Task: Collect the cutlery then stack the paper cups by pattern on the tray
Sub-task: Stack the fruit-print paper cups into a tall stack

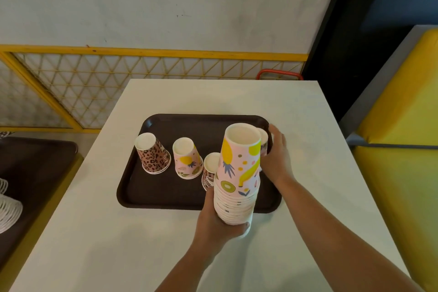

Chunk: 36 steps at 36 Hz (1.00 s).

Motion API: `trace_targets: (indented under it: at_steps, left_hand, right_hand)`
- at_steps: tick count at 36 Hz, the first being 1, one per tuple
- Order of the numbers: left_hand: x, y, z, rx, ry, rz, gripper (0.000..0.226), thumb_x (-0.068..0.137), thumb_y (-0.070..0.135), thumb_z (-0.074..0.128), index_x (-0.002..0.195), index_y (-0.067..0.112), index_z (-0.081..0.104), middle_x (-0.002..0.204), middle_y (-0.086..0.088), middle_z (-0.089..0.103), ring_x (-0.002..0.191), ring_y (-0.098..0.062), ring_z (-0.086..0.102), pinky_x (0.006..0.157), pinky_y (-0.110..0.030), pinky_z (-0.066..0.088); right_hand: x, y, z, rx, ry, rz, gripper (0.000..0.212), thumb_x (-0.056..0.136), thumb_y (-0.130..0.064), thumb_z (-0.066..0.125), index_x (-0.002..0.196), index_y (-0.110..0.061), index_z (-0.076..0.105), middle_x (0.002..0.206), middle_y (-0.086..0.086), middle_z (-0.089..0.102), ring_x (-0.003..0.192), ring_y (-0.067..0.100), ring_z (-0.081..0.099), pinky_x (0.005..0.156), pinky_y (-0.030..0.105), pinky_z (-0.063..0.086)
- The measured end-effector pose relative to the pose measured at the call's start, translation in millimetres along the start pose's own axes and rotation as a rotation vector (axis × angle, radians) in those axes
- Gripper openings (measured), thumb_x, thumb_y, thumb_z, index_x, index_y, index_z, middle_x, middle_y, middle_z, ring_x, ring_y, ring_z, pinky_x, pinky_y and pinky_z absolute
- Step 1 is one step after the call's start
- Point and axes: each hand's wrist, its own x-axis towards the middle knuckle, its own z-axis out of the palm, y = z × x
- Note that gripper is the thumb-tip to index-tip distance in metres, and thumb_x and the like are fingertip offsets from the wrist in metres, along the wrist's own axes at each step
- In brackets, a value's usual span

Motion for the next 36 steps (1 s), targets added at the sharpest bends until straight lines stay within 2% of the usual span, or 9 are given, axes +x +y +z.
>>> trace_targets:
  at_steps: [2, 4, 7, 10, 13, 18, 25, 32, 36]
  left_hand:
    - [0.3, -1.5, 0.6, 0.001, -0.004, -0.003, 0.096, 0.045, 0.029, 0.088, 0.129, 0.037, 0.043, 0.122, 0.01, 0.063, 0.114, -0.013, 0.061, 0.096, -0.046, 0.051]
    - [0.2, -2.3, 1.2, 0.002, -0.018, -0.009, 0.095, 0.046, 0.027, 0.088, 0.128, 0.039, 0.043, 0.122, 0.01, 0.064, 0.113, -0.013, 0.061, 0.095, -0.046, 0.051]
    - [0.1, -3.4, 2.9, -0.003, -0.024, -0.011, 0.095, 0.044, 0.029, 0.087, 0.128, 0.039, 0.043, 0.122, 0.009, 0.063, 0.114, -0.013, 0.06, 0.095, -0.046, 0.052]
    - [0.5, -4.5, 5.7, -0.007, -0.024, -0.012, 0.102, 0.043, 0.031, 0.088, 0.134, 0.034, 0.04, 0.123, 0.008, 0.063, 0.116, -0.014, 0.059, 0.096, -0.048, 0.051]
    - [0.5, -2.8, 8.5, 0.001, -0.031, -0.016, 0.097, 0.04, 0.033, 0.087, 0.127, 0.038, 0.043, 0.12, 0.009, 0.064, 0.113, -0.012, 0.06, 0.095, -0.049, 0.051]
    - [-0.3, -1.2, 11.4, 0.002, -0.055, -0.025, 0.094, 0.038, 0.035, 0.085, 0.122, 0.044, 0.043, 0.119, 0.012, 0.063, 0.112, -0.009, 0.06, 0.095, -0.046, 0.051]
    - [-2.2, 1.5, 12.7, -0.013, -0.077, -0.018, 0.088, 0.039, 0.034, 0.085, 0.116, 0.045, 0.046, 0.114, 0.019, 0.065, 0.106, 0.001, 0.061, 0.087, -0.029, 0.052]
    - [-1.5, 1.6, 13.7, -0.01, -0.08, -0.011, 0.092, 0.039, 0.033, 0.085, 0.121, 0.043, 0.044, 0.117, 0.013, 0.065, 0.109, -0.004, 0.061, 0.094, -0.038, 0.052]
    - [-1.7, 0.6, 11.9, -0.014, -0.059, -0.019, 0.09, 0.037, 0.034, 0.084, 0.118, 0.043, 0.045, 0.115, 0.015, 0.065, 0.106, -0.003, 0.062, 0.092, -0.036, 0.053]
  right_hand:
    - [-9.3, -12.7, -11.4, 0.048, 0.101, -0.076, 0.067, 0.083, -0.039, 0.063, 0.14, -0.02, 0.032, 0.144, -0.002, 0.037, 0.131, 0.013, 0.038, 0.098, 0.015, 0.027]
    - [-21.6, -30.2, -25.8, 0.193, 0.102, -0.187, 0.06, 0.085, -0.052, 0.052, 0.134, -0.019, 0.04, 0.135, -0.007, 0.048, 0.123, 0.002, 0.045, 0.096, 0.008, 0.034]
    - [-41.0, -54.1, -47.2, 0.29, -0.073, -0.324, 0.069, 0.08, -0.071, 0.04, 0.127, -0.021, 0.047, 0.126, -0.012, 0.055, 0.115, -0.002, 0.051, 0.091, 0.008, 0.042]
    - [-54.2, -68.0, -60.6, 0.243, -0.213, -0.35, 0.07, 0.072, -0.078, 0.042, 0.124, -0.032, 0.044, 0.123, -0.017, 0.054, 0.114, 0.0, 0.053, 0.091, 0.013, 0.046]
    - [-60.4, -74.7, -66.5, 0.138, -0.253, -0.3, 0.061, 0.069, -0.062, 0.058, 0.122, -0.035, 0.044, 0.117, -0.02, 0.056, 0.108, 0.003, 0.056, 0.089, 0.017, 0.05]
    - [-63.7, -76.4, -70.3, 0.118, -0.237, -0.265, 0.052, 0.077, -0.032, 0.069, 0.124, -0.023, 0.05, 0.113, -0.011, 0.061, 0.102, 0.006, 0.058, 0.083, 0.018, 0.051]
    - [-65.7, -79.3, -74.3, 0.138, -0.18, -0.302, 0.041, 0.078, -0.027, 0.069, 0.112, -0.032, 0.046, 0.103, -0.018, 0.058, 0.092, -0.001, 0.058, 0.073, 0.004, 0.048]
    - [-58.9, -87.0, -79.8, 0.179, -0.121, -0.346, 0.036, 0.081, -0.023, 0.066, 0.109, -0.032, 0.046, 0.095, -0.029, 0.054, 0.086, -0.017, 0.057, 0.067, 0.003, 0.046]
    - [-49.5, -96.3, -86.4, 0.313, -0.039, -0.346, 0.029, 0.084, -0.024, 0.063, 0.111, -0.026, 0.051, 0.095, -0.019, 0.062, 0.089, -0.004, 0.064, 0.07, 0.012, 0.052]
